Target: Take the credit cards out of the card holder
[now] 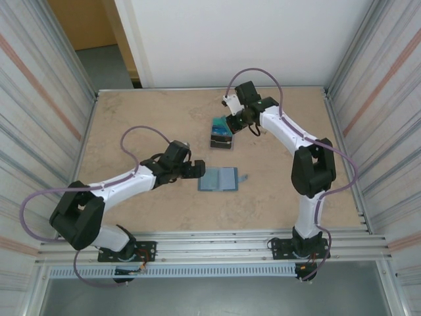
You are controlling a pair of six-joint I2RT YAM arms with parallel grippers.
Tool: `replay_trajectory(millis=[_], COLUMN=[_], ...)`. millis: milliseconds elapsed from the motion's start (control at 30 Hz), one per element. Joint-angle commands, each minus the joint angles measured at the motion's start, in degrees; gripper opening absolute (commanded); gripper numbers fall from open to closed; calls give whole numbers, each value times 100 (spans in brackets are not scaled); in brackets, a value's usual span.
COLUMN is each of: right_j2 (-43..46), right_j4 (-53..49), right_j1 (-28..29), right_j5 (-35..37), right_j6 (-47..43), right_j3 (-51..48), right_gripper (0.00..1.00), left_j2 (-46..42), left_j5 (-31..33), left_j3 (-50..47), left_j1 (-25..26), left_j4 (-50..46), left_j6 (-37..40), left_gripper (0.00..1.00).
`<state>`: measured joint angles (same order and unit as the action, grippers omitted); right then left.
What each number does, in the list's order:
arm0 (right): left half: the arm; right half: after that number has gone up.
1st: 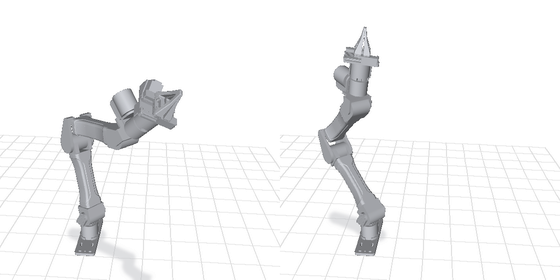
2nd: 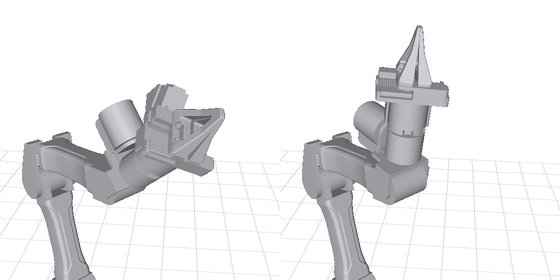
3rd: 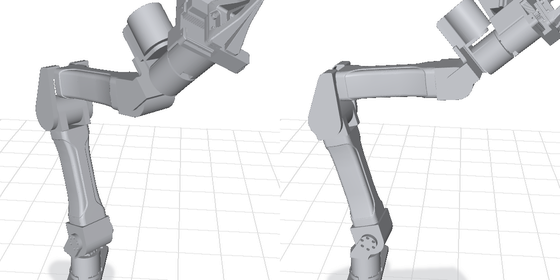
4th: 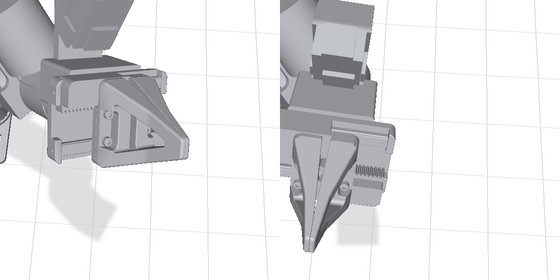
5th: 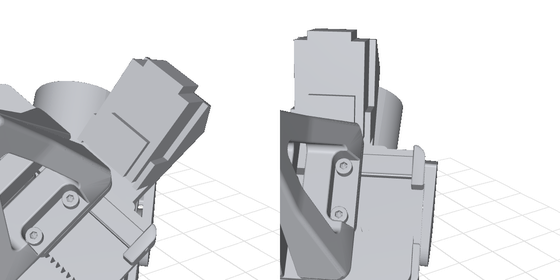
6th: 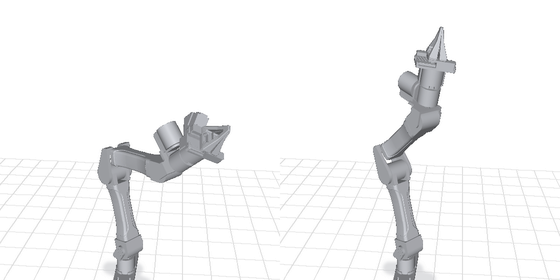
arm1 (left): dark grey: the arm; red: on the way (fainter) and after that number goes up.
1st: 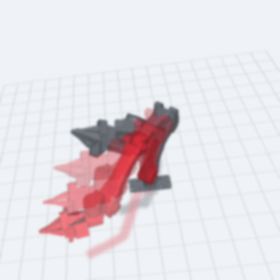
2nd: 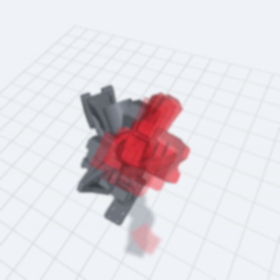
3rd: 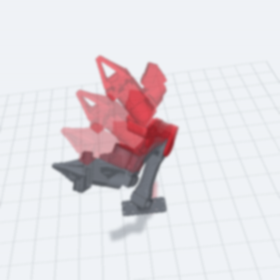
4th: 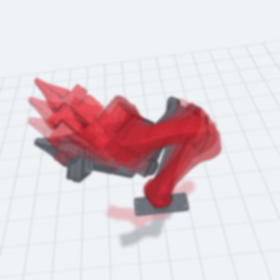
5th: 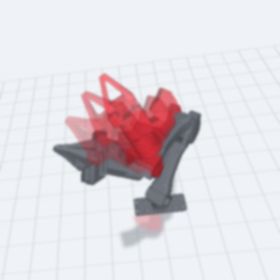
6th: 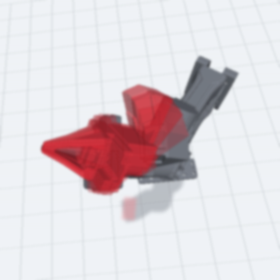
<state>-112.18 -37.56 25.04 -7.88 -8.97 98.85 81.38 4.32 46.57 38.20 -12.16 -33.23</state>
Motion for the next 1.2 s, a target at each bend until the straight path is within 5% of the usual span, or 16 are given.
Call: replay_trajectory(millis=[0, 633, 1167], right_j2=[-235, -1414, -1708], right_j4=[-188, -527, -764], right_j1=[-16, -69, -113], right_j5=[321, 456, 186], right_j6=[-649, -1458, -1864], right_j3=[289, 1854, 1923], right_gripper=[0, 0, 0], left_j2=[-175, -105, -123], left_j5=[39, 52, 36], left_j3=[-43, -24, -42], left_j1=[-75, -137, -176], left_j4=[-131, -288, -316], left_j6=[31, -14, -80], left_gripper=[99, 99, 99])
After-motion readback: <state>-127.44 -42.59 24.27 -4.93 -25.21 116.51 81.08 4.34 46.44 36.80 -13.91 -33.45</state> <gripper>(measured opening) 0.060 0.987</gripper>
